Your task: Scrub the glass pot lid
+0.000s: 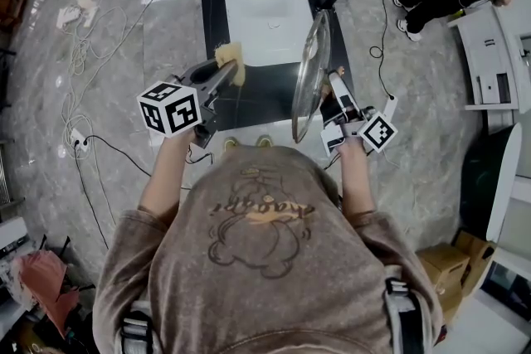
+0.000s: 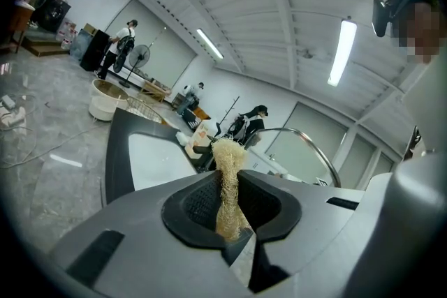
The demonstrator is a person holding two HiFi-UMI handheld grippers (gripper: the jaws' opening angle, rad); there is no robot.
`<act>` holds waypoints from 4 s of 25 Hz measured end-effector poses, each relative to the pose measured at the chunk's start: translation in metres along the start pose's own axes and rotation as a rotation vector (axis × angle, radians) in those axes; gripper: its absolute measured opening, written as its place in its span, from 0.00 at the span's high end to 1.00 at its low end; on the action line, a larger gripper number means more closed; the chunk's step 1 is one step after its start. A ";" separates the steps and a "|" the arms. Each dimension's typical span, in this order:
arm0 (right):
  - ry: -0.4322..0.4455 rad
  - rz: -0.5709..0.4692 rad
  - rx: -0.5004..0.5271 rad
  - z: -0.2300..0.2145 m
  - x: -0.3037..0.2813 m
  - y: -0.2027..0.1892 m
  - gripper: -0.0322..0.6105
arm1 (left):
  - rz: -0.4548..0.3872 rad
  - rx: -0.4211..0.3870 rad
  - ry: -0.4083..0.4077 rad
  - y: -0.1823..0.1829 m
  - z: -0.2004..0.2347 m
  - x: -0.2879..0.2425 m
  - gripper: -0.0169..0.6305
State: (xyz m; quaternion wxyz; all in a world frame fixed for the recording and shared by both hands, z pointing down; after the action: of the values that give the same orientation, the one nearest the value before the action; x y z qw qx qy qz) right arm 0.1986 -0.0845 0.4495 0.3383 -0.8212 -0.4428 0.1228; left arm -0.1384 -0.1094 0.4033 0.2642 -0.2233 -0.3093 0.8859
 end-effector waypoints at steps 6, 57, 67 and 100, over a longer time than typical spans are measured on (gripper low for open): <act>-0.143 0.178 0.316 0.014 -0.003 0.013 0.68 | -0.018 0.009 -0.008 0.001 -0.004 0.001 0.87; -0.268 0.979 0.967 -0.064 -0.093 -0.128 0.68 | -0.028 0.044 0.119 -0.008 0.018 0.025 0.87; -0.173 0.864 0.989 -0.025 -0.102 -0.084 0.65 | 0.021 0.018 0.053 -0.002 0.013 -0.002 0.87; -0.081 0.268 0.952 0.069 -0.026 -0.008 0.95 | -0.132 -0.398 0.015 -0.035 -0.027 -0.033 0.87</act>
State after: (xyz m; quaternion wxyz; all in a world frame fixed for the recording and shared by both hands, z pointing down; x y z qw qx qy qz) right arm 0.1442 -0.0715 0.4010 0.6397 -0.6198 -0.2409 0.3856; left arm -0.0867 -0.0943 0.4158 0.2747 -0.2567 -0.4901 0.7864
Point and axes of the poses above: the fingertips, and each gripper's own axes: x backward along the fingers, z to its left, y out of its top, the point moved 8 cm from there along x, backward along the fingers, and after that the axes turned 13 degrees about x, right-handed, at the moved point
